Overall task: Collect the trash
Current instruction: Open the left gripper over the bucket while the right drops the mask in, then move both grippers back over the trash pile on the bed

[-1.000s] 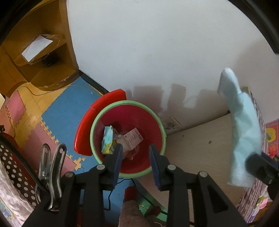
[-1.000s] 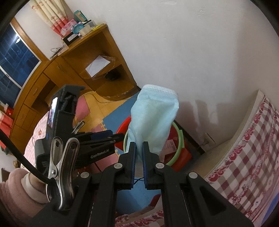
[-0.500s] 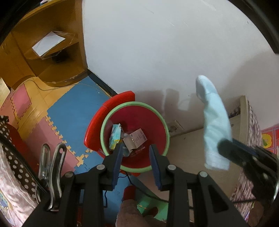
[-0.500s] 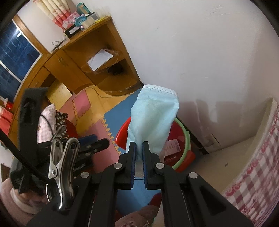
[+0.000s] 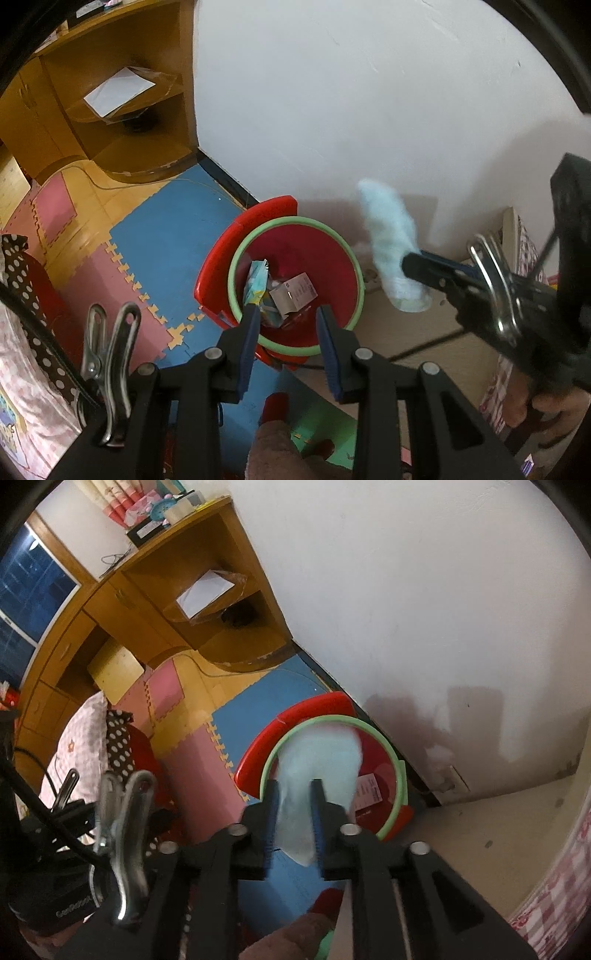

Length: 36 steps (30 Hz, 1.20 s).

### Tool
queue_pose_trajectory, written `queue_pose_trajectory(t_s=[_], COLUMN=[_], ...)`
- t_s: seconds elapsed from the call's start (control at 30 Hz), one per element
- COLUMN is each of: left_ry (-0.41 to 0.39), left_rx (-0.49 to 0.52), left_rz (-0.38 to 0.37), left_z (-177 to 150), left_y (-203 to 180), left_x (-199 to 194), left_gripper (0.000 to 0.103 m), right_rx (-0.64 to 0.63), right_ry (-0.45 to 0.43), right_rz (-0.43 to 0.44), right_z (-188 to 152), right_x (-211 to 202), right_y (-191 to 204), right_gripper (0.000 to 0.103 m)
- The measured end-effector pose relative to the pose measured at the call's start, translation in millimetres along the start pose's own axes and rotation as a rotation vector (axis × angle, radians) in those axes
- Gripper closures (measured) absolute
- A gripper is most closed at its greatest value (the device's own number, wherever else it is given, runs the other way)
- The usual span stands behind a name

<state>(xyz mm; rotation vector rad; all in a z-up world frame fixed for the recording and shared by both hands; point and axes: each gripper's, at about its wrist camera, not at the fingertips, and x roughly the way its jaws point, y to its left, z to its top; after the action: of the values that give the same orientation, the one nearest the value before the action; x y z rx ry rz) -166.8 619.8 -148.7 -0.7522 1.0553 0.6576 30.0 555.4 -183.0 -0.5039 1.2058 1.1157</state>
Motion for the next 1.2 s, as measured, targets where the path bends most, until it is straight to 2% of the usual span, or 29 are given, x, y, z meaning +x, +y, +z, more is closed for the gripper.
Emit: queue_pose_trajectory(t_s=[0.33, 0.73, 1.03, 1.2], left_ry=[-0.018, -0.034, -0.076, -0.111], left_rx=[0.000, 0.055, 0.093, 0.159], left_rz=[0.008, 0.002, -0.005, -0.013], left_z=[-3.2, -7.8, -17.6, -33.0], left_y=[4.0, -10.3, -32.1, -58.3], left_x=[-13.1, -31.3, -57.8, -83.0], left_gripper=[0.070, 0.070, 0.071, 0.071], right_rx=[0.019, 0.024, -0.001, 0.026], right_ry=[-0.045, -0.141, -0.241, -0.295], right_rz=[0.029, 0.071, 0.113, 0.134], right_z=[-7.7, -40.1, -86.0, -121.6], right_x=[-20.4, -85.2, -158.1, -199.2], right_y=[10.9, 28.6, 39.1, 35.4], right_gripper=[0.076, 0.076, 0.076, 0.076])
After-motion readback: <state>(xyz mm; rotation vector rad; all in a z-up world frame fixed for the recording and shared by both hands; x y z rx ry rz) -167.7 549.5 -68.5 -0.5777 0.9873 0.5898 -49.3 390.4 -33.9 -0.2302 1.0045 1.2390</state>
